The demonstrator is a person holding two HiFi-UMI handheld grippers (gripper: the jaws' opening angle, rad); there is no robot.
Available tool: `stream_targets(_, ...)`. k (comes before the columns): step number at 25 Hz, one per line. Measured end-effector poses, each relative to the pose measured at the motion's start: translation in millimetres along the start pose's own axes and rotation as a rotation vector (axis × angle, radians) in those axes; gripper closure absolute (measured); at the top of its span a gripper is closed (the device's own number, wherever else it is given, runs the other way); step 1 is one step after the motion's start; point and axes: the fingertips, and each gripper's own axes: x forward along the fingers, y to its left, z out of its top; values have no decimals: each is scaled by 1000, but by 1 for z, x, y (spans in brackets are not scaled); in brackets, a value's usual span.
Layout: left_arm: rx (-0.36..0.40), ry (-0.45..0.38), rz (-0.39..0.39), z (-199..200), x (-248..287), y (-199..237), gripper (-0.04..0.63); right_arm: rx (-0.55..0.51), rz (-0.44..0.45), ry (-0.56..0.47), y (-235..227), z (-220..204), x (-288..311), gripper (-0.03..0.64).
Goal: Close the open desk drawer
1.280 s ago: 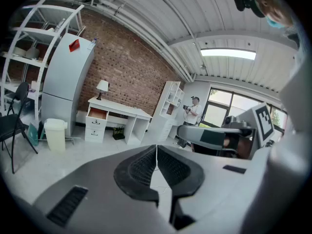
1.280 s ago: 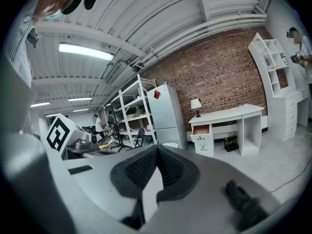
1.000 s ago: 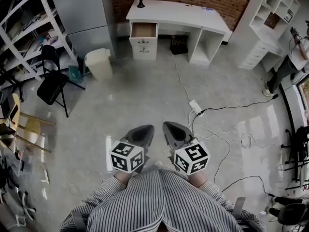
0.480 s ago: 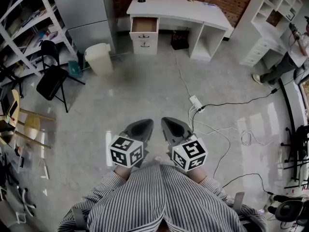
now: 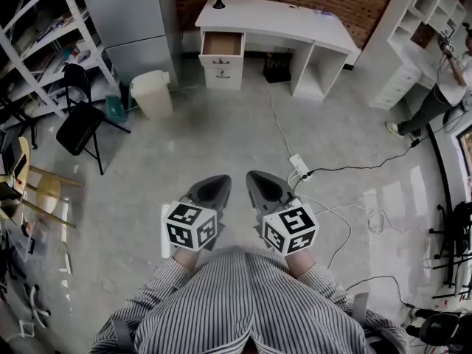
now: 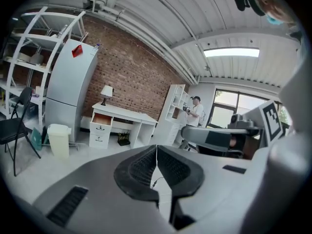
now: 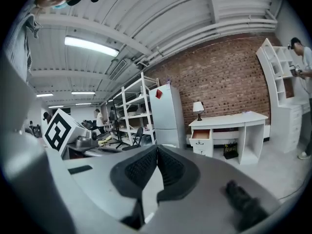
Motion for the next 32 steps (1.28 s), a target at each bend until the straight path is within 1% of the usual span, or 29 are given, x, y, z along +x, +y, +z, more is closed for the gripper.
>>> stream_targets(2,-13,-2,7,-1,9,-2,580,-3,-2,8,-7,-5,0,600)
stream_targets(5,-29,2,8,-6,19,-7,580,-33,25,39,-9,-15,3,600)
stream_targets(9,-51,20,5,-8,33,-5,580,6,76,58,-12,-19,11,600)
stream_targets(14,-63,44,5,-8,49,7,580,51,64,61,-31,-18,31,600)
stream_targets(17,-67,55,-8,-6,65,22,580,49,75,77,-38,-20,55,600)
stream_targets(19,-50,68,-13,-2,79,36,580,55,73,78,-47,-19,74,600)
stream_targets(21,-39,73,-16,7,90,55,580,63,52,72,-60,-13,96,600)
stream_targets(26,-18,62,-14,52,120,115,580,65,16,64,-88,15,162,600)
stream_targets(32,15,52,-39,105,159,183,580,82,-7,49,-114,49,247,600)
